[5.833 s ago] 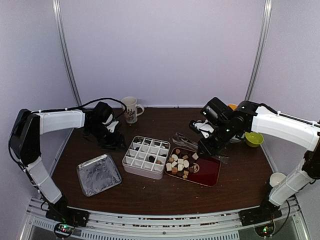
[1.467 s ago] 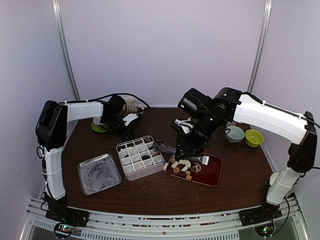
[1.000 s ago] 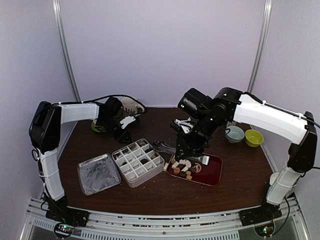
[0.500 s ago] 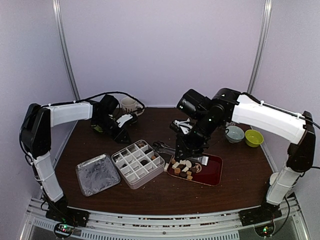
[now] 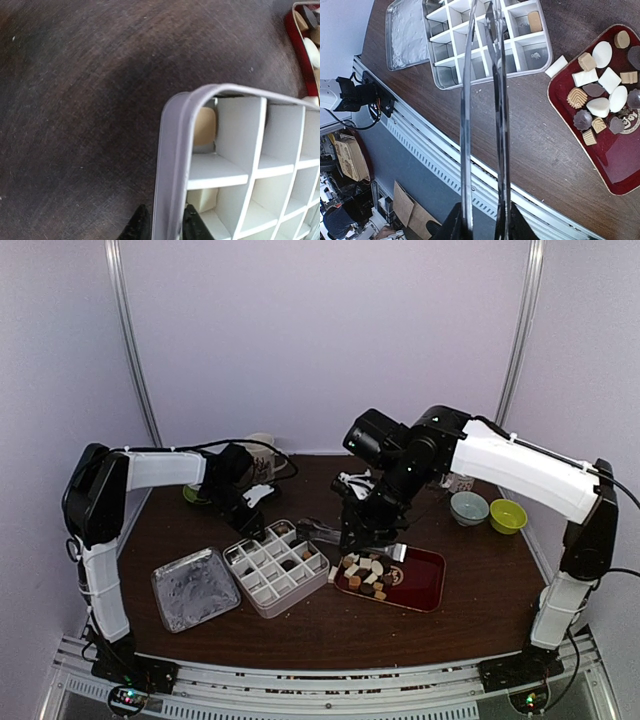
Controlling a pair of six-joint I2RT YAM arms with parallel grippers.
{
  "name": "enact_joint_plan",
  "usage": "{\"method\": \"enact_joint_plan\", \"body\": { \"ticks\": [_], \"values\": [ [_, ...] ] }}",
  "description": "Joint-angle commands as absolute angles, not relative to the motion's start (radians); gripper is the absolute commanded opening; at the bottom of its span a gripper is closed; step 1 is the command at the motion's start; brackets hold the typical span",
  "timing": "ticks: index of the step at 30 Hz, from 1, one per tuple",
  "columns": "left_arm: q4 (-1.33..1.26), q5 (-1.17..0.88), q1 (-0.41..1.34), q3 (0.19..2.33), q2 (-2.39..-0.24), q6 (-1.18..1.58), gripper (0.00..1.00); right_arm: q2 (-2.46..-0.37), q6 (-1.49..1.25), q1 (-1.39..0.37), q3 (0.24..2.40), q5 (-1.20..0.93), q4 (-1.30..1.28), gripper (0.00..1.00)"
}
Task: Pack the chocolate
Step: Pick up the packing box from the center of the board, then place the packing box at the center of the board.
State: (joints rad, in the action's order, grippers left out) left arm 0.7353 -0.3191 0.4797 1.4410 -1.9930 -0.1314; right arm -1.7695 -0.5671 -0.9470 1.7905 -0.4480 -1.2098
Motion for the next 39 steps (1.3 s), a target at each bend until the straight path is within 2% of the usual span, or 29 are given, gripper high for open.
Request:
{"method": "enact_joint_plan", "body": {
  "ticks": [1,3,6,10,15,22,39],
  "values": [
    [0.722,-0.242,0.495,1.472,-2.001,-0.008,0.19,-1.833,-0.625,-0.943,1.895,-0.519,-1.308,0.27],
    [0.720,-0.211,0.509,1.467,-1.995,0.032,0.09,-1.862,-0.645,-0.942,1.949,-0.558,-1.346,0.27],
    [0.701,-0.129,0.538,1.440,-1.967,0.081,0.00,-1.883,-0.704,-0.941,1.988,-0.595,-1.346,0.26],
    [0.668,-0.028,0.564,1.396,-1.895,0.148,0.00,-1.879,-0.777,-0.933,1.991,-0.614,-1.329,0.26],
    [0.657,0.197,0.635,1.361,-1.773,0.193,0.00,-1.854,-0.843,-0.916,1.965,-0.614,-1.307,0.26],
    [0.594,0.444,0.753,1.303,-1.655,0.242,0.00,-1.820,-0.955,-0.899,1.865,-0.689,-1.140,0.26],
    [0.571,0.485,0.785,1.268,-1.612,0.261,0.00,-1.815,-1.035,-0.895,1.757,-0.736,-1.011,0.27]
  ]
}}
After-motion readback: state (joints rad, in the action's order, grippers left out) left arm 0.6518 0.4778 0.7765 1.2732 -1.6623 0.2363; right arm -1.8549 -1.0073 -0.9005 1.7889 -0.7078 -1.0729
